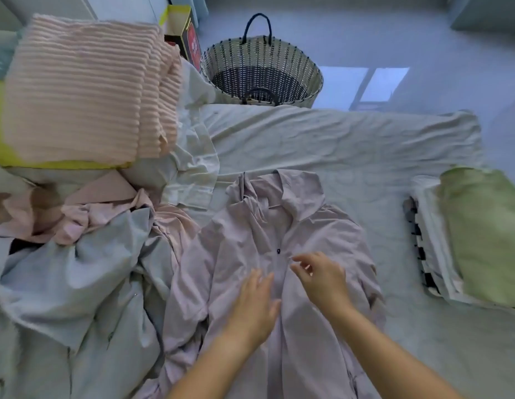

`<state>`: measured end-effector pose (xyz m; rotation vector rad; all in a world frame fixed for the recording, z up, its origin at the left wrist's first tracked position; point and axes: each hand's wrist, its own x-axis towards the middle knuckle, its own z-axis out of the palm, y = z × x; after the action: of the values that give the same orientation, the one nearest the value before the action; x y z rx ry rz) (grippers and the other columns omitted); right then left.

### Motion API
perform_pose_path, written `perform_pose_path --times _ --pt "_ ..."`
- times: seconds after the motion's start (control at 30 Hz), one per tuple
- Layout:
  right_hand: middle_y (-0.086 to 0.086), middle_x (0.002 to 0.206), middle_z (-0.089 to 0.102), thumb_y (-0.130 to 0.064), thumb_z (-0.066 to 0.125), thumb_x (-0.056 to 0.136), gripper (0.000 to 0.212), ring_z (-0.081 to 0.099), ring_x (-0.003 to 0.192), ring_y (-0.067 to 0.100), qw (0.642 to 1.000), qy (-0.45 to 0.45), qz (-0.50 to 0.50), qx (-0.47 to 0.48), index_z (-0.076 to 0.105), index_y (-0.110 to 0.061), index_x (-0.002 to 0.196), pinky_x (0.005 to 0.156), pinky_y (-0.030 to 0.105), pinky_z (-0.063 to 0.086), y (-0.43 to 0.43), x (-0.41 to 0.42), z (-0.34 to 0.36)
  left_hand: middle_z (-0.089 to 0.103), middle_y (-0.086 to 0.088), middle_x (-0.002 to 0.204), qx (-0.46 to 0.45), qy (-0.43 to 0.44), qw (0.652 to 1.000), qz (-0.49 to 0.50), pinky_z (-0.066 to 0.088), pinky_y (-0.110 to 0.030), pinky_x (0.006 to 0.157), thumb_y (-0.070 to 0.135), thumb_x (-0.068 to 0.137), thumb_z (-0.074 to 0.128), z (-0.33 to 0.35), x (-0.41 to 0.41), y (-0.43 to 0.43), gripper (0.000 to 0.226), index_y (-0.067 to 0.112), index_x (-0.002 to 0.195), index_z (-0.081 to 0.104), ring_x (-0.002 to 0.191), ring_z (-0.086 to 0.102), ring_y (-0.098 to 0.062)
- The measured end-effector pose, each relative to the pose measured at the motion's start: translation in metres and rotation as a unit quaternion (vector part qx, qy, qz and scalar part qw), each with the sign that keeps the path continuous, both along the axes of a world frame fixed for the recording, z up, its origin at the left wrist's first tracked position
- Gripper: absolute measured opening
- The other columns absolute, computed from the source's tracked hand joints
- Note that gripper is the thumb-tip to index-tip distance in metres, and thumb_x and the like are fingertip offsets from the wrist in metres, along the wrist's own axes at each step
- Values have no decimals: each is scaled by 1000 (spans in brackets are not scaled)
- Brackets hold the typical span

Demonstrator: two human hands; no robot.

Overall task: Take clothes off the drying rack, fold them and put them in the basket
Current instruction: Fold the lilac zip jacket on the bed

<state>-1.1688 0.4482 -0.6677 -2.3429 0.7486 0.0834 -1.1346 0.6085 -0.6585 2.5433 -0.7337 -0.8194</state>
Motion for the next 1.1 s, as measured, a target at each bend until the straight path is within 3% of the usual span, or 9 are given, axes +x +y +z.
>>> perform_pose_path --times 0.1,0.17,0.23,0.3,0.43,0.6,0.83,1.1 --pt "-3 94 69 -24 67 86 16 65 88 19 1000 -24 1 5 73 -25 100 91 40 43 -2 39 -37 -1 0 161 30 -17 999 -41 6 -33 119 53 89 14 -33 18 -18 71 23 153 9 148 -4 -17" --pt "1 103 68 -20 63 89 19 64 95 23 1000 -16 23 2 72 -22 105 92 39 42 -4 53 -59 -1 -1 161 64 -35 995 -68 9 -40 118 47 92 23 -61 24 -22 66 26 153 9 148 -3 -21" --pt "1 106 65 -19 59 90 20 61 99 24 998 1 62 -15 70 -21 107 92 36 38 -7 59 -78 16 -5 160 80 -69 991 -82 26 -51 112 41 90 42 -85 23 -20 63 28 150 24 146 17 -29" --pt "-1 101 63 -24 65 85 18 60 98 23 993 5 104 -48 69 -22 103 92 34 34 -10 61 -90 40 -9 149 95 -73 989 -88 42 -58 96 49 77 42 -103 17 -20 64 32 139 40 137 38 -32" --pt "1 87 61 -29 82 63 35 61 84 25 984 -21 143 -105 69 -15 92 88 38 42 -13 57 -105 37 -14 151 94 -114 985 -93 26 -67 102 50 80 38 -120 5 -18 62 37 140 34 139 26 -34" --pt "3 83 60 -17 83 66 27 62 85 27 990 -42 107 -85 64 -11 84 106 42 26 -13 59 -104 29 -12 155 80 -122 987 -70 17 -65 101 51 83 37 -124 1 -17 74 39 151 9 143 19 -33" --pt "-8 73 58 -30 80 70 23 63 75 17 984 -64 124 -113 60 -20 75 106 43 20 -23 55 -104 32 -11 153 72 -129 987 -66 20 -64 101 56 83 39 -125 3 -18 75 35 151 18 142 24 -32" --pt "-8 67 55 -38 58 78 21 57 67 19 963 -128 119 -203 55 -19 69 103 44 24 -19 53 -98 31 -11 154 74 -151 984 -66 18 -65 103 54 83 39 -129 -1 -18 71 34 150 23 143 24 -34"
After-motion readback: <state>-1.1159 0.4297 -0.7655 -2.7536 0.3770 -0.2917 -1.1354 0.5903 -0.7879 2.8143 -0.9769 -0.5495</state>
